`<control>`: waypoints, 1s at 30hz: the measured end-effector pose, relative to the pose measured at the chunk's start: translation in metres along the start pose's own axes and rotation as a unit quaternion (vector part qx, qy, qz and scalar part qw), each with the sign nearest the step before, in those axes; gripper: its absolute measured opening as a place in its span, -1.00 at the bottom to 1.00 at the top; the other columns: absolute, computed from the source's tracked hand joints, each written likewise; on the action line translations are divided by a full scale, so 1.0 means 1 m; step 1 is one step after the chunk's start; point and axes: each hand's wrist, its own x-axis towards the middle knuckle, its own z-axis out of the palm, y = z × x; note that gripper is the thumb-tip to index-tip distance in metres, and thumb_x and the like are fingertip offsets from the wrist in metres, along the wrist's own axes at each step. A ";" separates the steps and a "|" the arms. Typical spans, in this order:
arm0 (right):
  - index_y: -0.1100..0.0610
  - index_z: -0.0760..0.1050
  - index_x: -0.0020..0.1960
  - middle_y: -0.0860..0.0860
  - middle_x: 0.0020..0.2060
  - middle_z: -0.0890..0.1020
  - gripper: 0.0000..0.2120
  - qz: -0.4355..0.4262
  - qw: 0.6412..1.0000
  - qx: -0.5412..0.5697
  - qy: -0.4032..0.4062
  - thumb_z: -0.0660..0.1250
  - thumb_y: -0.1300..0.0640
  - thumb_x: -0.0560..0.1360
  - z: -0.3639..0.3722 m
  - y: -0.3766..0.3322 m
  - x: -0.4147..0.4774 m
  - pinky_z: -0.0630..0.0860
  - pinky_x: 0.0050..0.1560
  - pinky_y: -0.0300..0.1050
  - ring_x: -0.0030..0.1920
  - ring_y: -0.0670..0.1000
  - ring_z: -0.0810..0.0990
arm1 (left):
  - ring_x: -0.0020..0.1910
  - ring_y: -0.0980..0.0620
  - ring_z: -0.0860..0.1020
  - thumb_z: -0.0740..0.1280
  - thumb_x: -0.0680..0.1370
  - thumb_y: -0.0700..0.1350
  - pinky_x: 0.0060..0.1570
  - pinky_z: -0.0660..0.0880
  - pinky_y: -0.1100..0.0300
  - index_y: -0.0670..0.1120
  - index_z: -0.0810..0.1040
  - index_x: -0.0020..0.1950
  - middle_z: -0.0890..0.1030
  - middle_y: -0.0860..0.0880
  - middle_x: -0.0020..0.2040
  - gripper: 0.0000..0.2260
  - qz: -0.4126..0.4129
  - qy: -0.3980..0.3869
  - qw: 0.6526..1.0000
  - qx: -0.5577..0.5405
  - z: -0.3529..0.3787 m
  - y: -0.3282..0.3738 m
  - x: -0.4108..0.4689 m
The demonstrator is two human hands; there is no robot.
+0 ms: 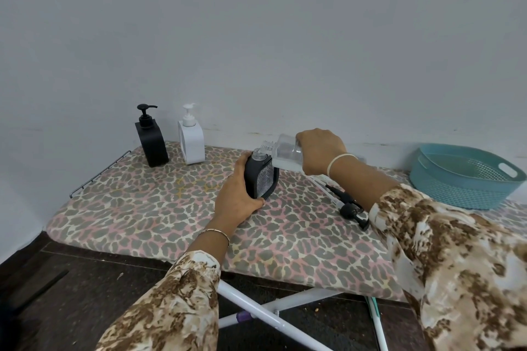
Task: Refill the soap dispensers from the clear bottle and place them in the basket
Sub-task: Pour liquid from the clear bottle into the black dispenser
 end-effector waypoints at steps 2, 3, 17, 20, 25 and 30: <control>0.14 0.48 0.12 0.02 -0.18 0.50 -0.67 -0.001 1.000 0.002 0.000 0.34 0.32 0.37 0.000 0.000 0.000 0.47 -0.20 -0.09 -0.18 0.08 0.46 | 0.08 -0.09 0.58 0.57 0.28 -0.18 -0.10 0.50 0.17 0.21 0.03 0.48 0.53 -0.02 0.27 -0.02 0.002 0.001 1.000 -0.001 0.000 0.000 0.000; 0.14 0.48 0.12 0.02 -0.19 0.49 -0.67 0.000 1.000 0.002 0.000 0.33 0.32 0.37 -0.001 0.000 -0.001 0.46 -0.20 -0.09 -0.18 0.08 0.46 | 0.08 -0.09 0.58 0.57 0.28 -0.18 -0.09 0.52 0.15 0.21 0.03 0.48 0.53 -0.03 0.27 -0.02 0.002 0.002 1.000 -0.001 0.000 0.000 0.000; 0.14 0.49 0.11 0.02 -0.20 0.48 -0.67 -0.001 1.000 0.001 0.006 0.30 0.35 0.37 -0.002 -0.001 -0.001 0.43 -0.22 -0.11 -0.19 0.08 0.46 | 0.08 -0.10 0.59 0.57 0.27 -0.18 -0.03 0.58 0.03 0.21 0.02 0.48 0.53 -0.04 0.27 -0.01 0.000 0.001 1.000 0.002 -0.001 0.001 -0.001; 0.14 0.48 0.11 0.02 -0.20 0.47 -0.68 -0.001 1.000 0.000 0.007 0.30 0.35 0.38 -0.002 -0.002 -0.001 0.42 -0.22 -0.11 -0.19 0.08 0.46 | 0.06 -0.10 0.60 0.57 0.27 -0.18 -0.04 0.59 0.03 0.23 0.02 0.47 0.54 -0.05 0.25 -0.01 0.000 0.002 1.000 0.003 -0.001 0.000 -0.001; 0.14 0.49 0.11 0.03 -0.20 0.48 -0.68 -0.003 1.000 -0.004 0.011 0.30 0.36 0.38 -0.002 -0.002 -0.001 0.43 -0.23 -0.11 -0.19 0.08 0.46 | 0.04 -0.10 0.60 0.57 0.27 -0.18 -0.06 0.59 0.03 0.23 0.02 0.46 0.55 -0.04 0.24 -0.02 0.000 0.003 1.000 0.005 -0.001 0.000 -0.001; 0.14 0.48 0.12 0.03 -0.19 0.47 -0.68 -0.004 1.000 -0.005 0.012 0.29 0.35 0.39 -0.003 -0.002 -0.002 0.42 -0.22 -0.11 -0.18 0.08 0.45 | 0.06 -0.10 0.60 0.58 0.27 -0.18 -0.05 0.58 0.05 0.21 0.03 0.47 0.54 -0.04 0.26 -0.02 0.002 0.003 1.000 0.007 -0.001 0.000 -0.001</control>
